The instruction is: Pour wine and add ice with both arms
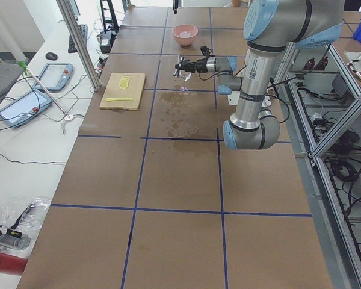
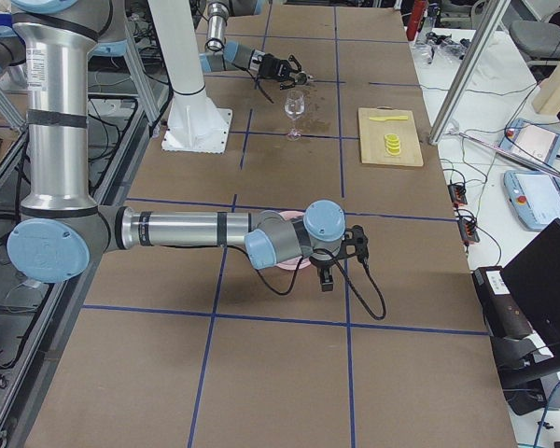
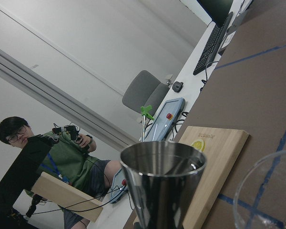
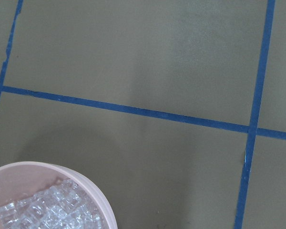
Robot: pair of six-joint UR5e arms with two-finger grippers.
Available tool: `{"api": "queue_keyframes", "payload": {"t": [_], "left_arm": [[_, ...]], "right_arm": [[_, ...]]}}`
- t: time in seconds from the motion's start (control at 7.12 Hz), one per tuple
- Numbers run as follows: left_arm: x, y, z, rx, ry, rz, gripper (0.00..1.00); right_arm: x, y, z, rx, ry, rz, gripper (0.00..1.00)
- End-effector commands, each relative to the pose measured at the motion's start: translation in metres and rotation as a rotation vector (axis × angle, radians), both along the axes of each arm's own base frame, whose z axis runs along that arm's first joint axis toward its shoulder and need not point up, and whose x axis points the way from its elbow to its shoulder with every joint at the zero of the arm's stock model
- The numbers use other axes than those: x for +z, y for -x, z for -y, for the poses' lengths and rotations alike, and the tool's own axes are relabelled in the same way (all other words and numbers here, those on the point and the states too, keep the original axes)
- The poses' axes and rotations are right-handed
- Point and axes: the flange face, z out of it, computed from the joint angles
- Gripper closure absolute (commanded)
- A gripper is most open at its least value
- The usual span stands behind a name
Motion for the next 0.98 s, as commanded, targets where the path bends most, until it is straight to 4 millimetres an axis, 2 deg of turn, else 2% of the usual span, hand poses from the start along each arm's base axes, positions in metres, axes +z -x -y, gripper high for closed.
{"api": "queue_keyframes", "payload": {"t": [0.0, 0.84], "left_arm": [[-0.0012, 0.0023, 0.002, -0.008, -0.024, 0.083, 1.0], [-0.0008, 0.0048, 0.0034, -0.049, -0.097, 0.38, 1.0]], "right_arm": [[-0.001, 0.0002, 0.0011, 0.001, -0.001, 0.0, 0.0], [-0.0019, 0.0002, 0.001, 0.0, -0.002, 0.002, 0.0]]}}
